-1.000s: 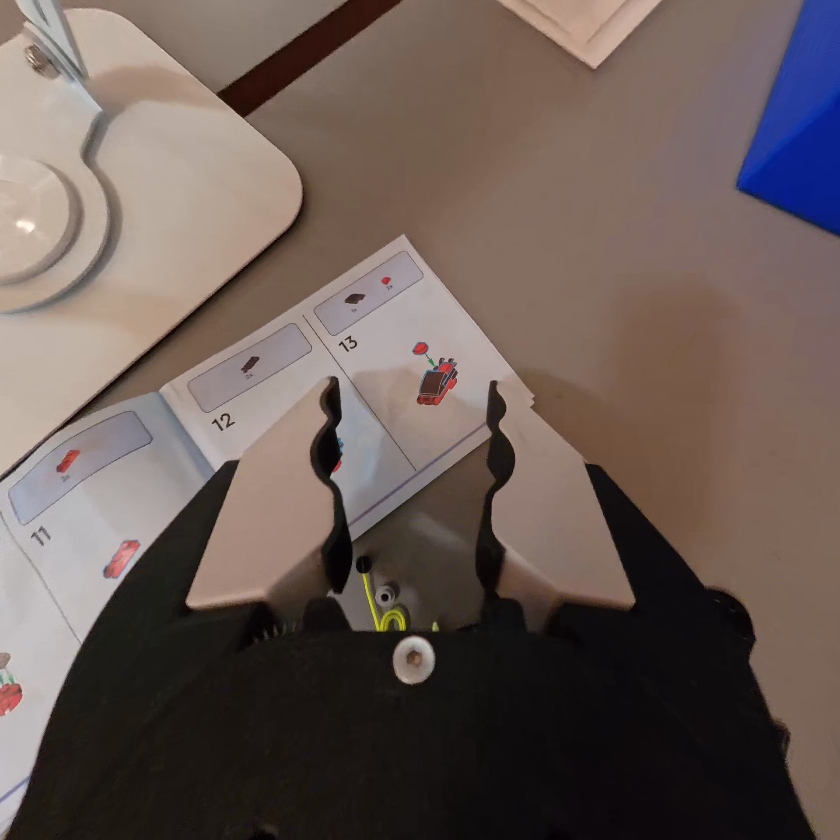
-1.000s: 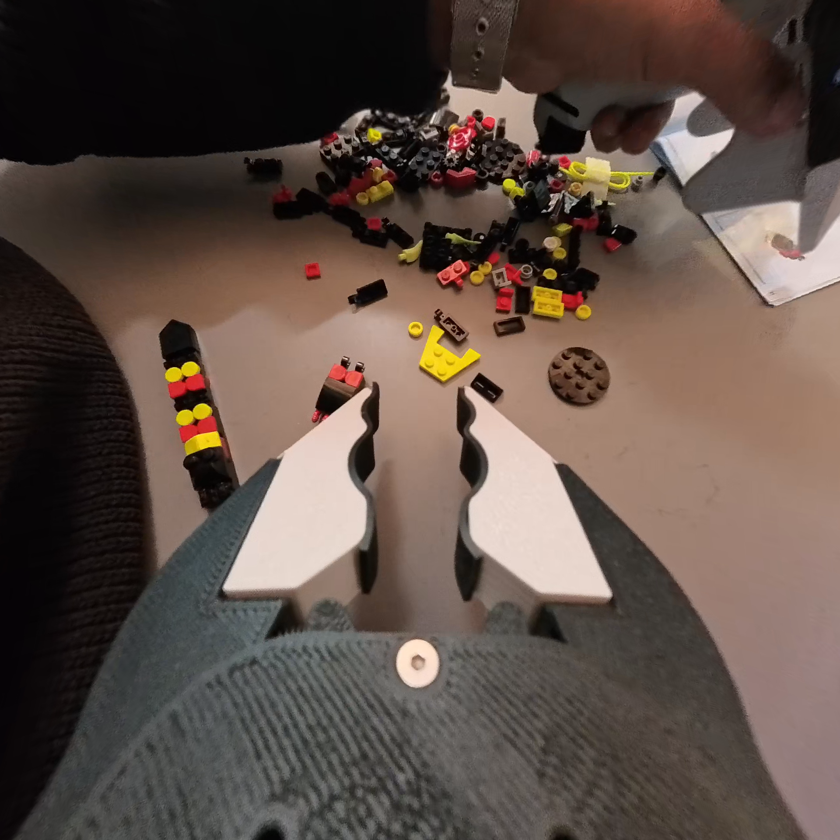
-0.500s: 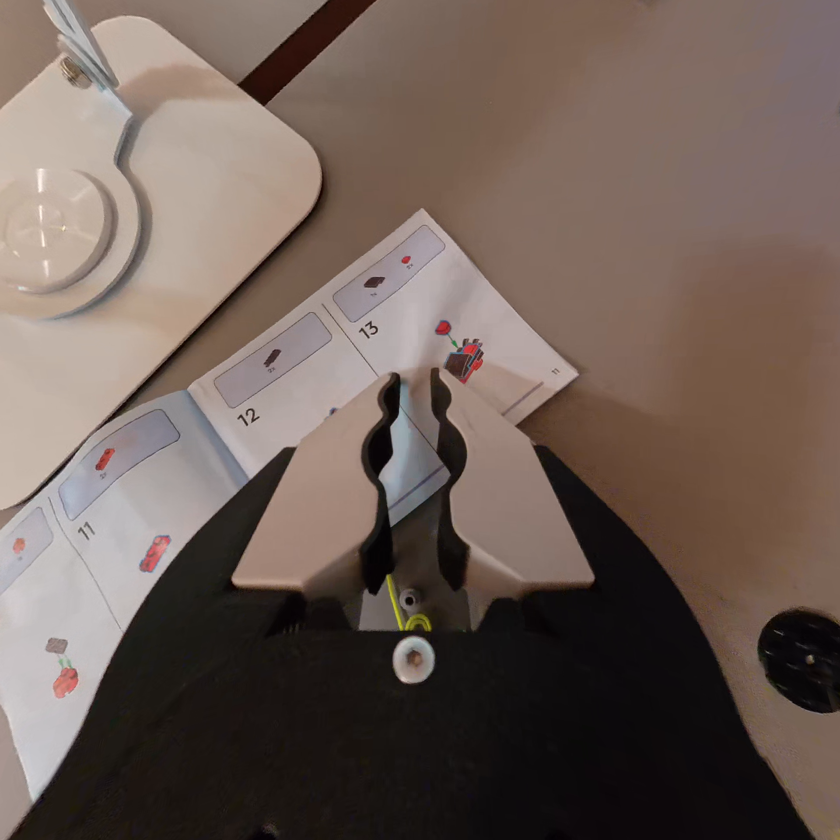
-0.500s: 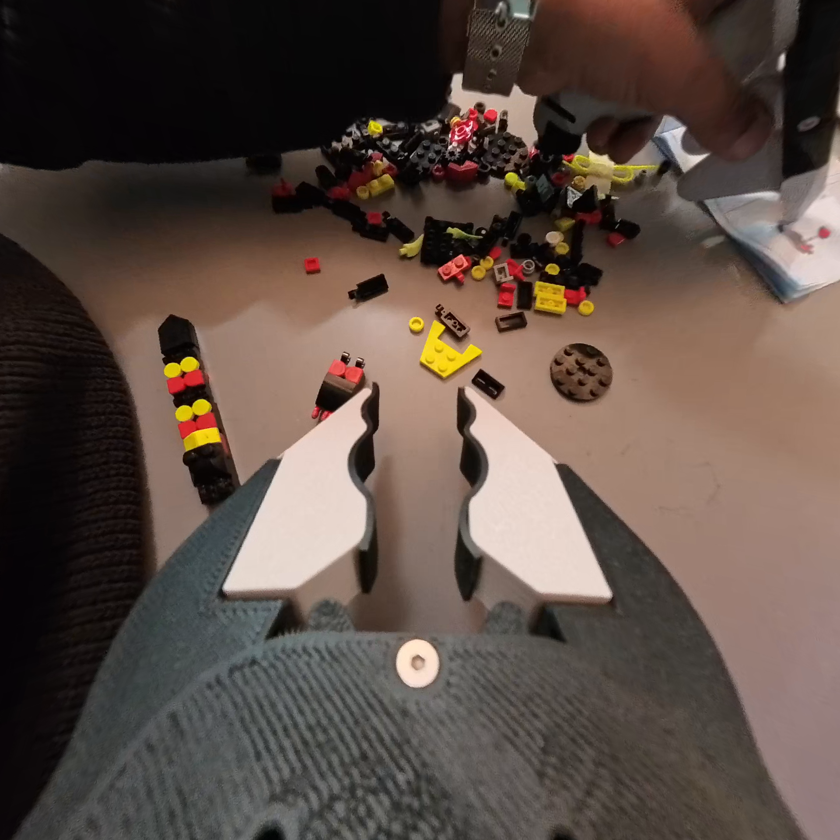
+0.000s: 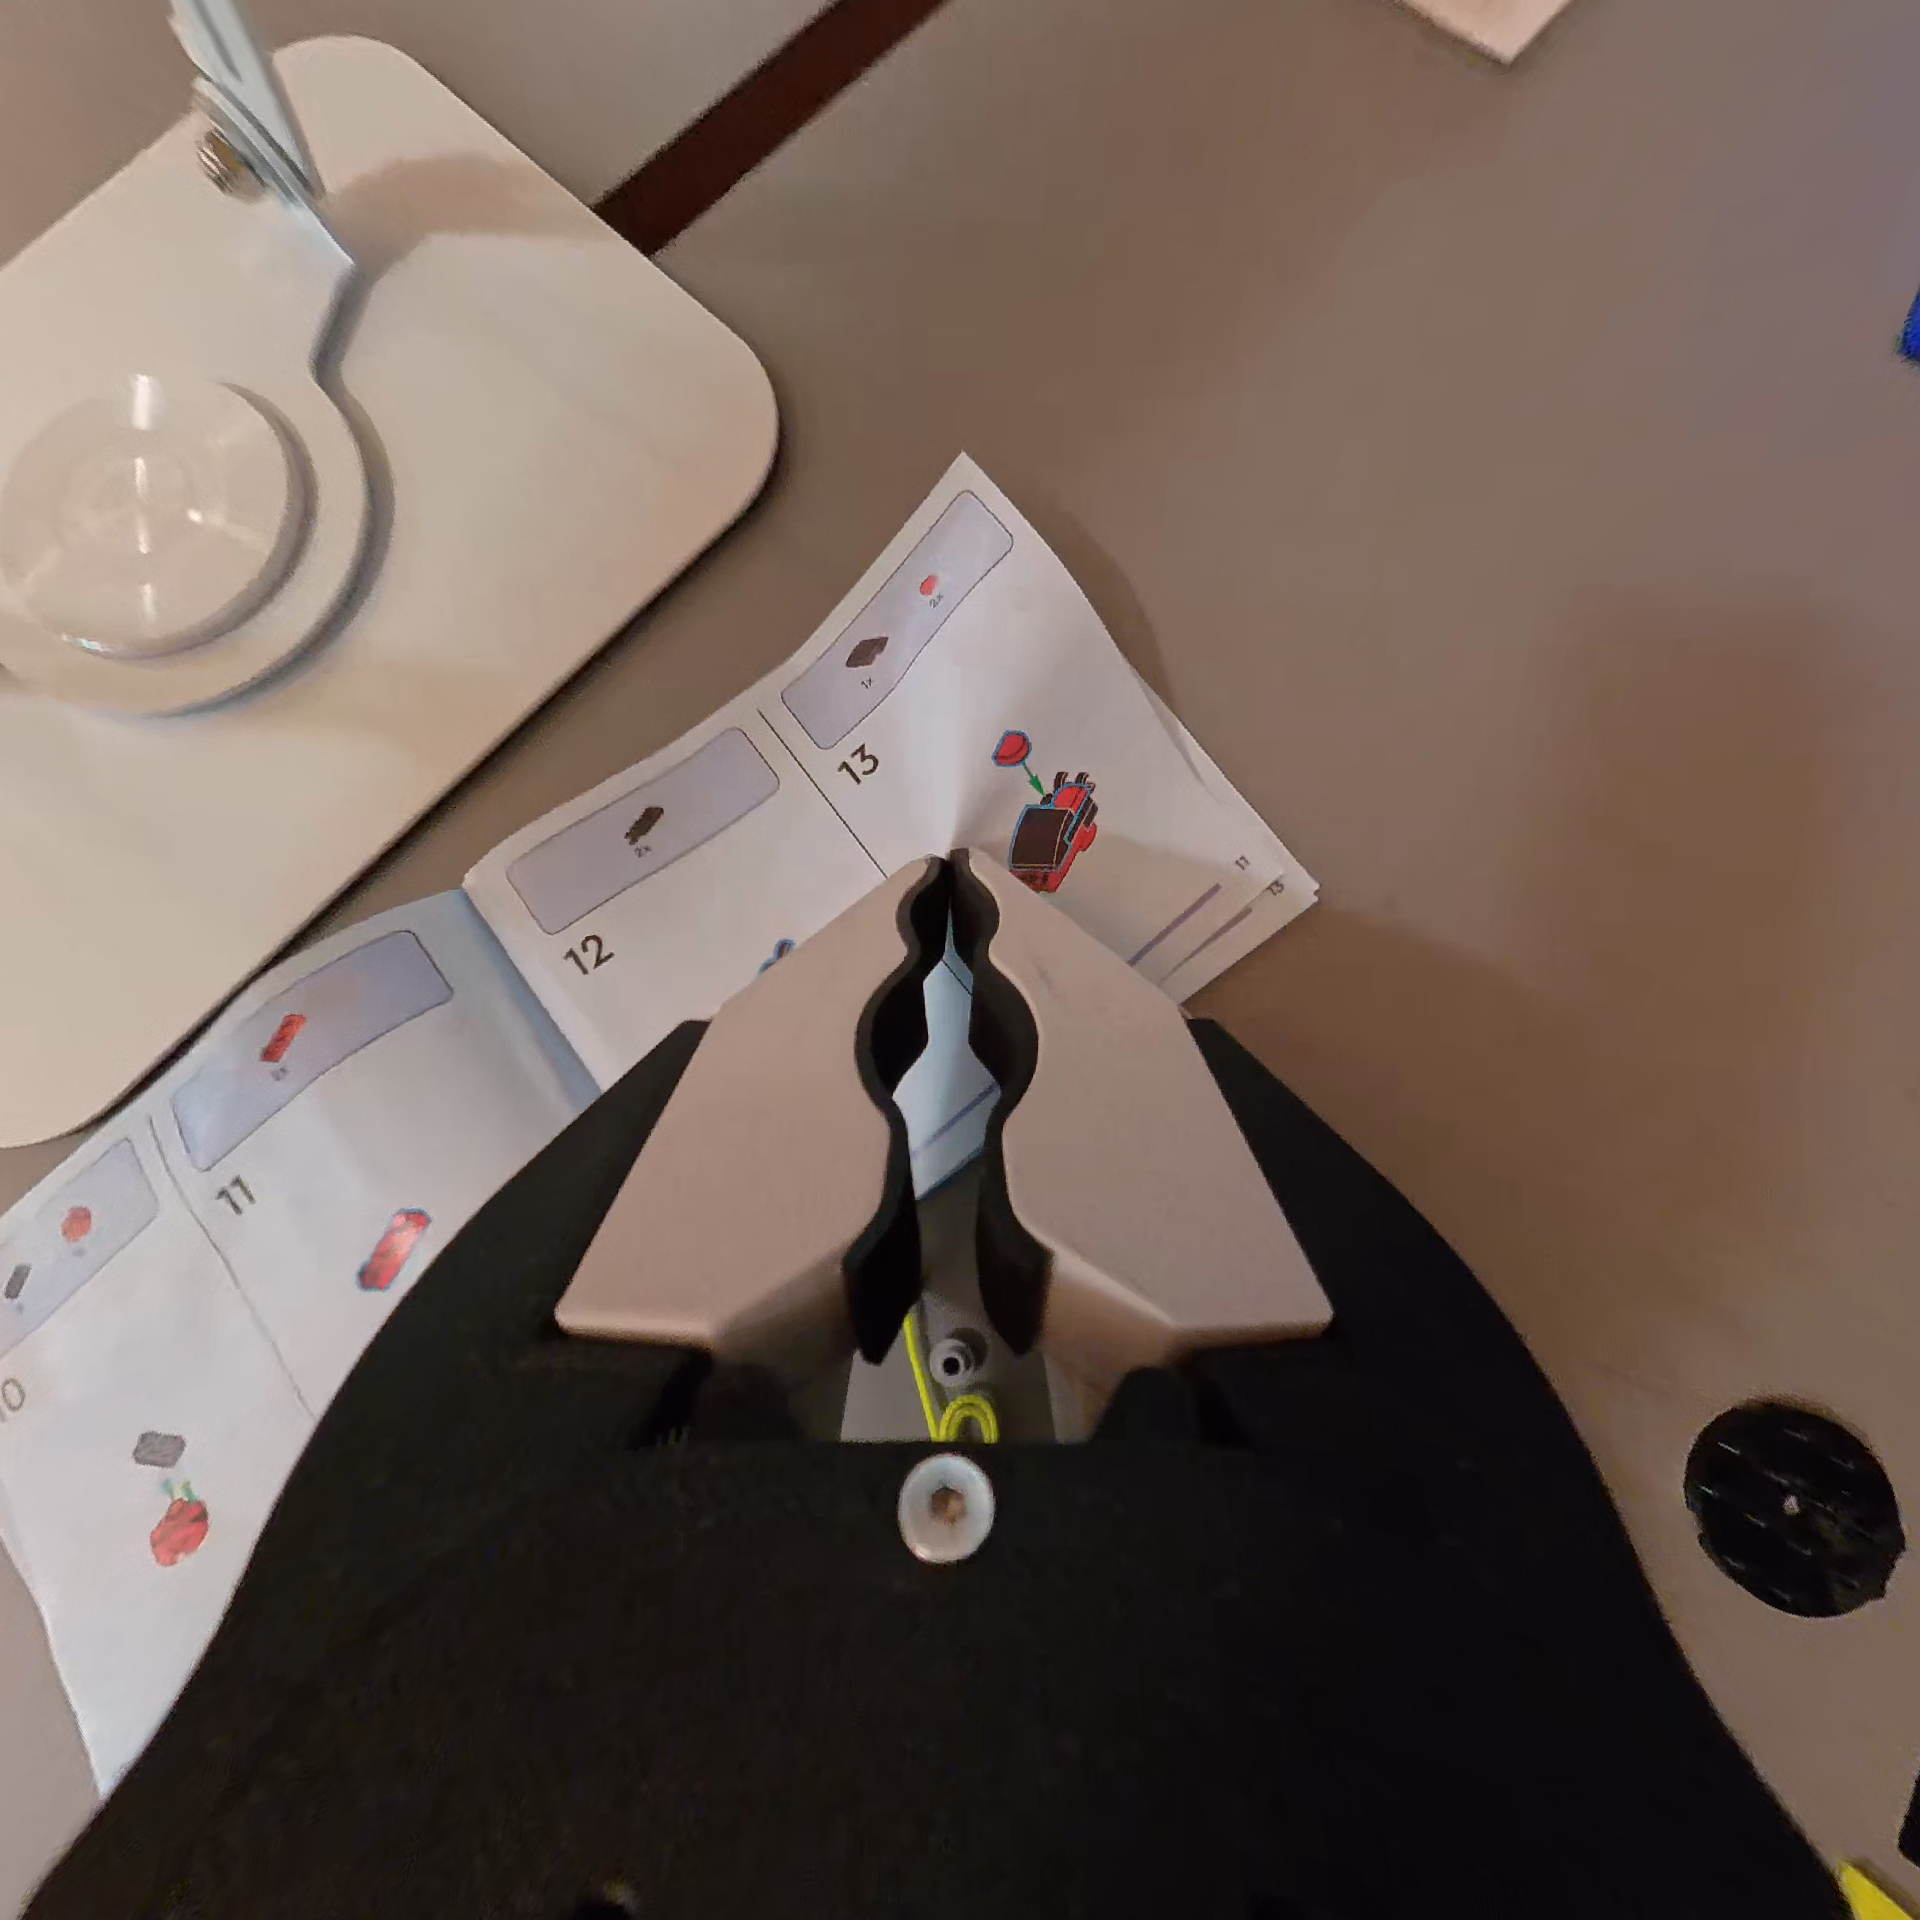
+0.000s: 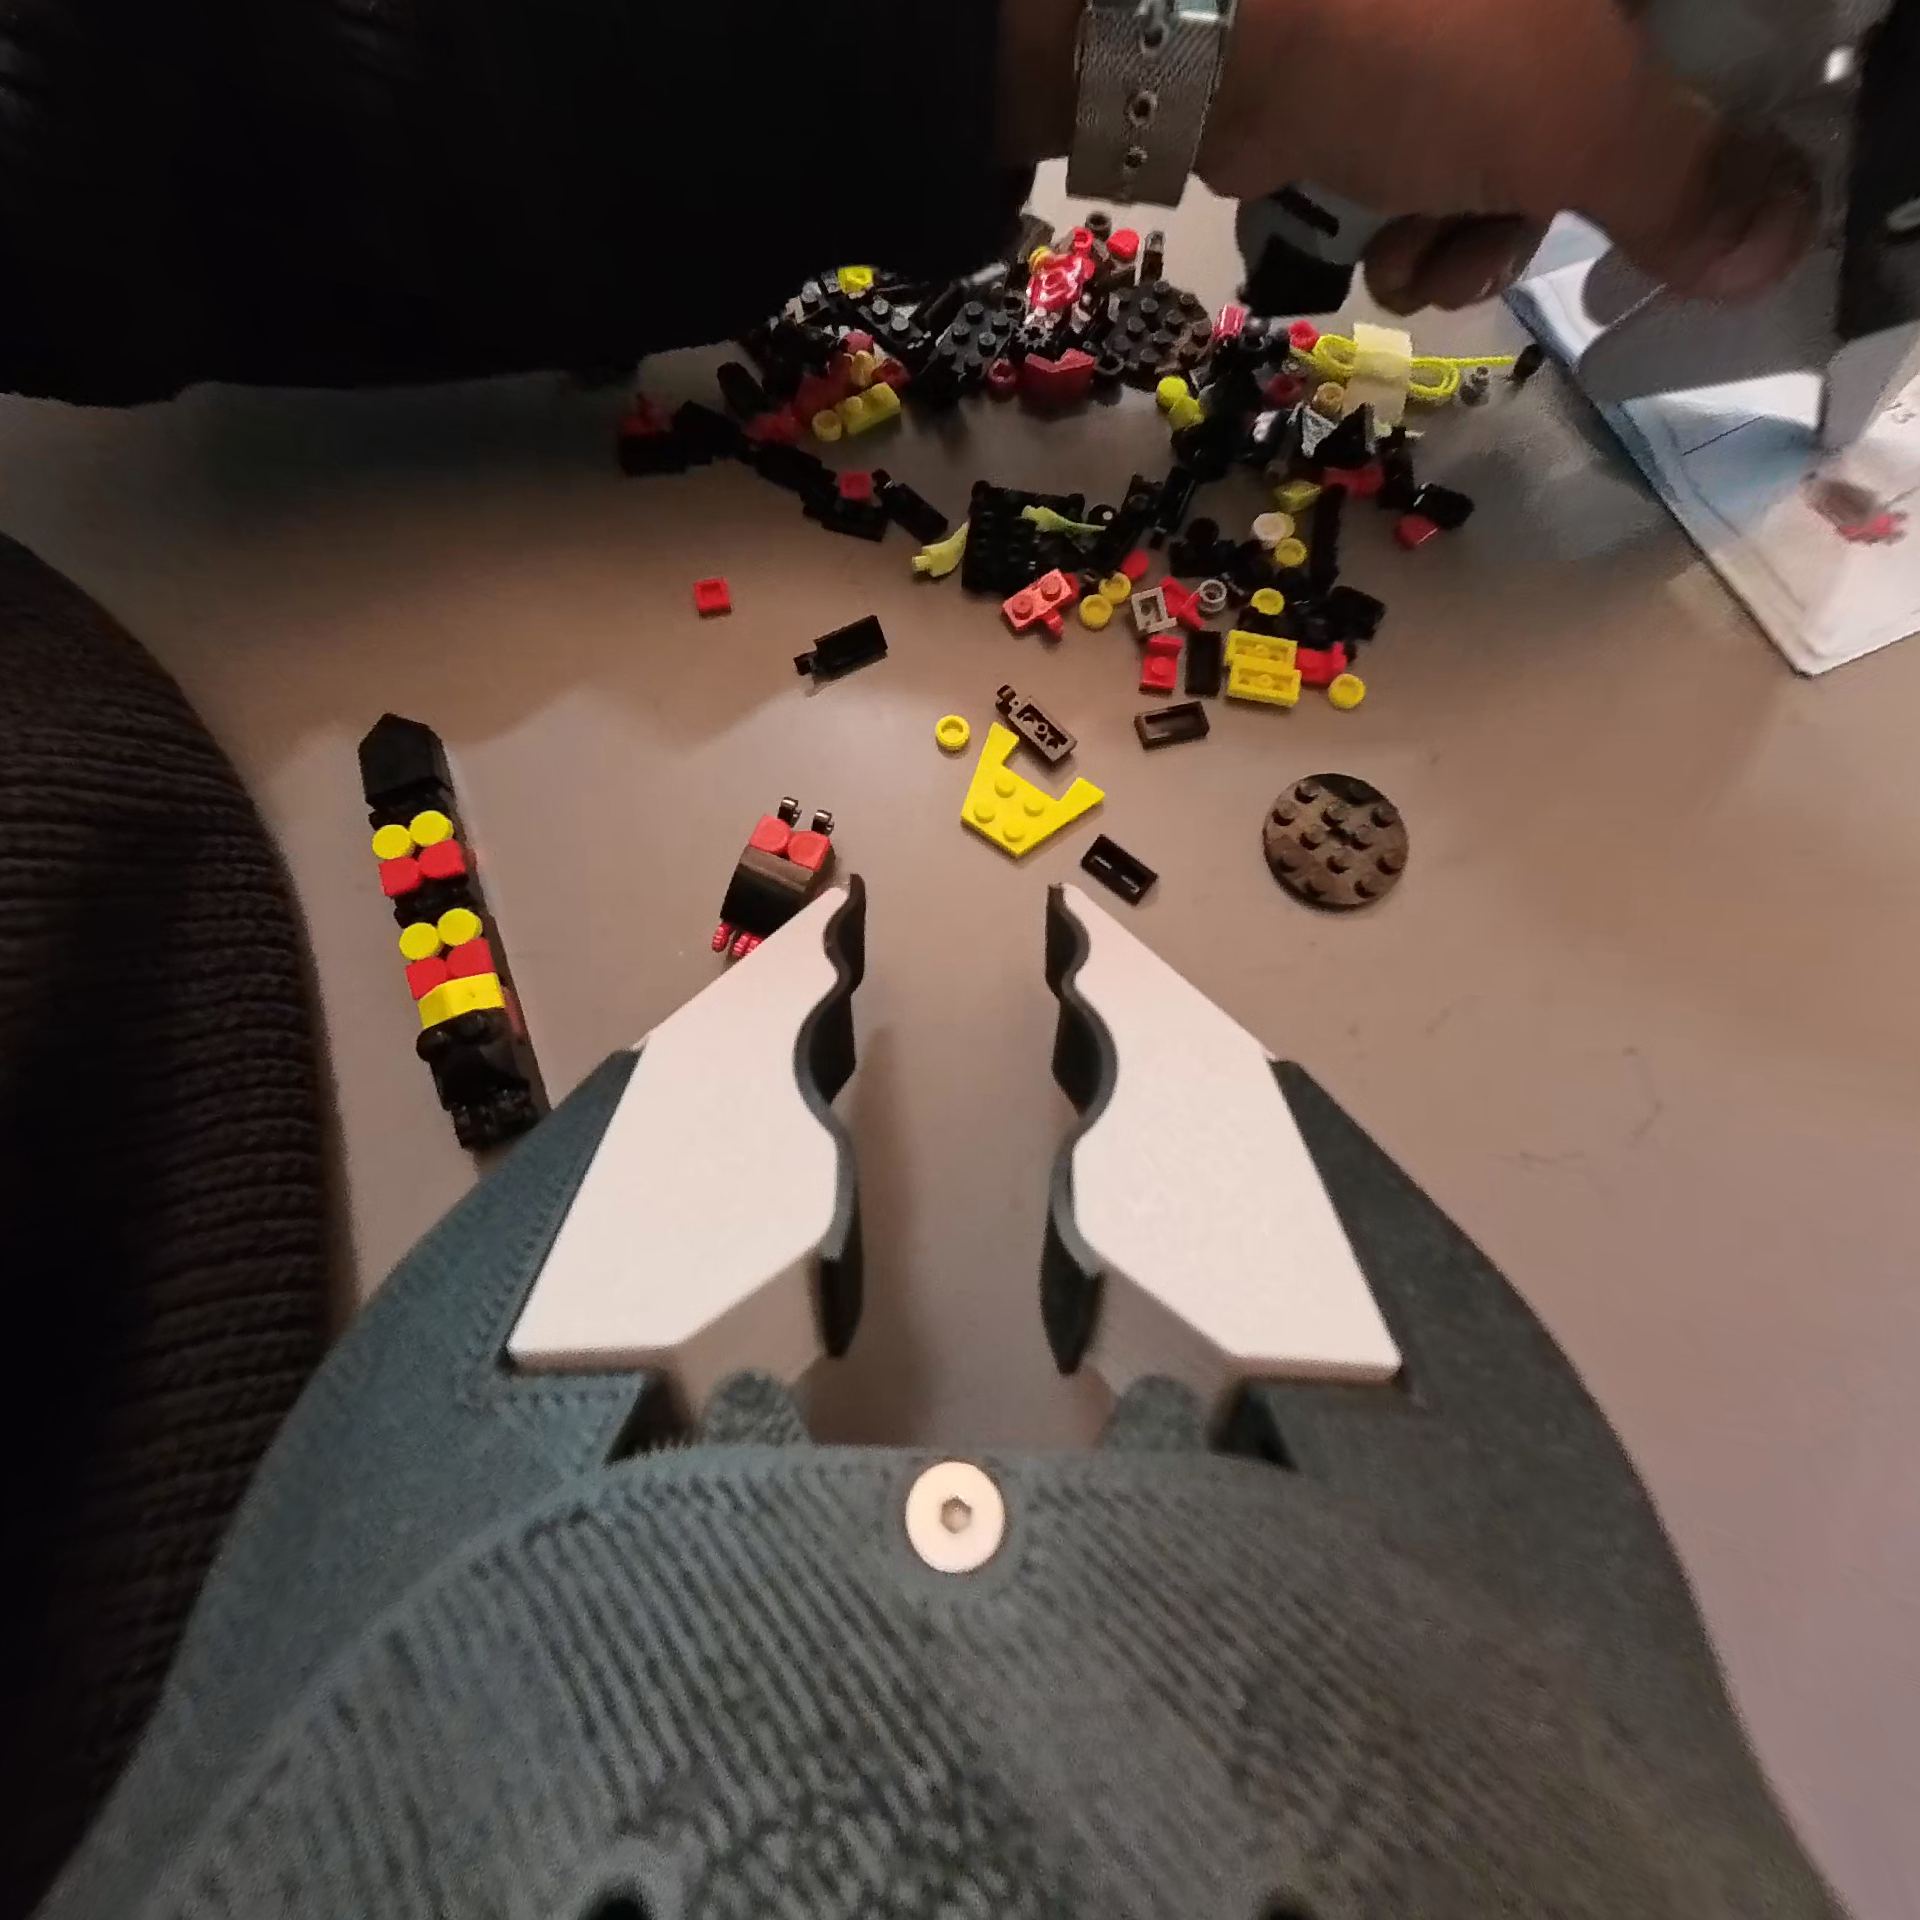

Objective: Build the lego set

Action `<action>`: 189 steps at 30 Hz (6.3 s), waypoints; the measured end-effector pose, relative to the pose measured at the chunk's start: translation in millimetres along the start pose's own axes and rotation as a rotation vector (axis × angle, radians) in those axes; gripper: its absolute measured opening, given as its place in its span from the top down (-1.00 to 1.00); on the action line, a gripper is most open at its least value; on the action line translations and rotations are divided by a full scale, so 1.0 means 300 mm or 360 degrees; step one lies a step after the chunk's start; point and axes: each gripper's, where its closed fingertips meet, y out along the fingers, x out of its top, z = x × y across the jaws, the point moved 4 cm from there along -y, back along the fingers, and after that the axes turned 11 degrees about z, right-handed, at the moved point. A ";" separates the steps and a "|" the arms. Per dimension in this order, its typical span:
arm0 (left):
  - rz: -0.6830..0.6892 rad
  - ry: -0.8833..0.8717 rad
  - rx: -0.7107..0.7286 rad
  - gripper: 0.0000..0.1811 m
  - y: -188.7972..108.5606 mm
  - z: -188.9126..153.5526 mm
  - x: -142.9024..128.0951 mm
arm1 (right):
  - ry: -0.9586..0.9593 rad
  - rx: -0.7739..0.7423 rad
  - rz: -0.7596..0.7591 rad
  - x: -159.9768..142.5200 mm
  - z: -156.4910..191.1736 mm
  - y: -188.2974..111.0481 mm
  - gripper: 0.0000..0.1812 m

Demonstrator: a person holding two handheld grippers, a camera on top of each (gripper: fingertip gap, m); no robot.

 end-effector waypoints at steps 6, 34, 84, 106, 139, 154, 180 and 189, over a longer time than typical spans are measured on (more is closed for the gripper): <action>-0.0230 -0.0225 -0.0157 0.98 -0.105 0.077 0.023 | 0.0020 0.0007 -0.0011 0.000 -0.006 -0.003 0.62; -0.0373 -0.0311 -0.0221 -0.03 -0.215 0.097 -0.027 | 0.0011 0.0005 0.0003 0.000 -0.002 0.003 0.63; -0.0035 0.0408 -0.0237 0.53 -0.012 -0.134 -0.034 | 0.0062 0.0025 -0.0011 -0.006 -0.016 -0.001 0.62; -0.0224 0.0104 -0.0121 0.60 -0.007 -0.001 0.106 | 0.0102 0.0057 -0.0017 -0.010 -0.021 0.002 0.61; -0.0050 -0.0141 0.0305 0.38 0.088 -0.023 0.145 | 0.0160 0.0086 -0.0049 -0.013 -0.032 -0.011 0.60; -0.0055 -0.0134 0.0404 0.43 0.043 0.032 0.128 | 0.0153 0.0087 -0.0044 -0.012 -0.028 -0.010 0.60; -0.0335 -0.0561 -0.0023 1.00 -0.266 0.325 -0.052 | 0.0129 0.0071 -0.0009 -0.014 -0.023 0.002 0.60; -0.0014 -0.0297 0.0123 0.03 -0.054 0.155 -0.081 | 0.0064 0.0009 0.0047 -0.018 -0.015 0.008 0.61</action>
